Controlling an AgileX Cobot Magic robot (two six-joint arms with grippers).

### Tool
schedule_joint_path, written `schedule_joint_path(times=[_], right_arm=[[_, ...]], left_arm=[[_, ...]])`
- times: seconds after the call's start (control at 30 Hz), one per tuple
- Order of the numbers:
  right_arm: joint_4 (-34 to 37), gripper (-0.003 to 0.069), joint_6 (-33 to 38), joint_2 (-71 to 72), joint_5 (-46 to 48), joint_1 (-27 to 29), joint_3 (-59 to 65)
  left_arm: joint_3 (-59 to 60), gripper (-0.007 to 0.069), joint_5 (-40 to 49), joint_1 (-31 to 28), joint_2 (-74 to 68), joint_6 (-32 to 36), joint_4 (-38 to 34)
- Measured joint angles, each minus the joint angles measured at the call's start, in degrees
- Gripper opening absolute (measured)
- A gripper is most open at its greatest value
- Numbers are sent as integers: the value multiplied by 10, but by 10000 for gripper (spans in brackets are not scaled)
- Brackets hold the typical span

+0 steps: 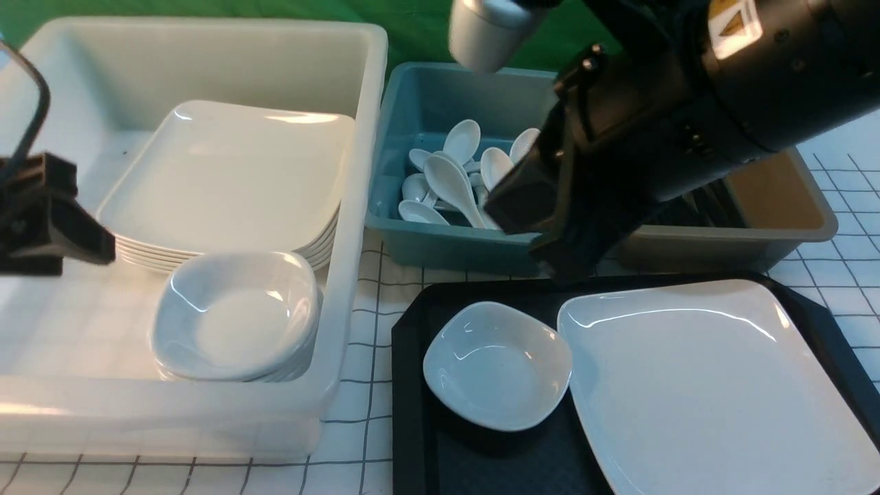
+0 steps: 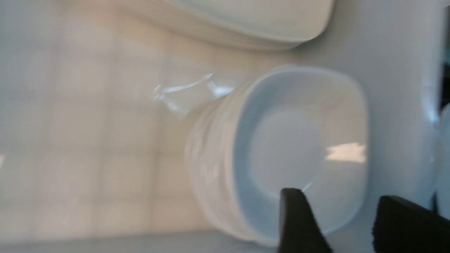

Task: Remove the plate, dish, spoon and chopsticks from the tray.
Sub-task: Use the left arm to grab a small plate from the dinner plate

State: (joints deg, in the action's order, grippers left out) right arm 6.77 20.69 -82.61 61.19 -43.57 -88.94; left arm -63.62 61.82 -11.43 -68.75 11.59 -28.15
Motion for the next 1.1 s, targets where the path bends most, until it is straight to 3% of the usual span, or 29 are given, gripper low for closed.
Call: schedule_joint_path(times=[0.03,0.07,0.1,0.13,0.17,0.2,0.23,0.33,0.37,0.4,0.5,0.67,0.97,1.1], right_arm=[[-6,8,-6,1,3,2,0],[-51,8,-22,8,29,22,0],[-51,8,-24,9,29,25,0],[-75,8,-32,17,54,52,1],[-82,8,-34,20,62,73,6],[-85,8,-39,24,68,93,13],[-85,8,-40,25,68,102,15],[-74,8,-54,38,74,173,66],[-72,8,-55,39,74,177,74],[-60,8,-55,46,73,198,103],[-47,8,-55,68,63,228,161],[-41,9,-53,125,14,246,248],[-36,7,-60,205,-28,246,291],[-29,7,-68,215,-29,247,291]], left_arm=[[0,265,-2,6,1,0,-2],[-11,134,-30,62,10,2,-13],[-12,134,-30,70,10,2,-14],[-14,50,-64,152,10,4,-15],[-14,28,-83,202,5,4,-8],[-15,14,-104,254,-3,-1,6],[-16,11,-108,264,-5,-4,9],[-16,3,-177,440,-64,-67,102],[-16,3,-183,448,-73,-74,108],[-16,4,-202,504,-104,-91,155],[-28,22,-209,588,-170,-116,225],[-70,128,-184,649,-284,-142,322],[-103,451,-216,653,-397,-150,410],[-103,511,-254,653,-416,-150,429]])
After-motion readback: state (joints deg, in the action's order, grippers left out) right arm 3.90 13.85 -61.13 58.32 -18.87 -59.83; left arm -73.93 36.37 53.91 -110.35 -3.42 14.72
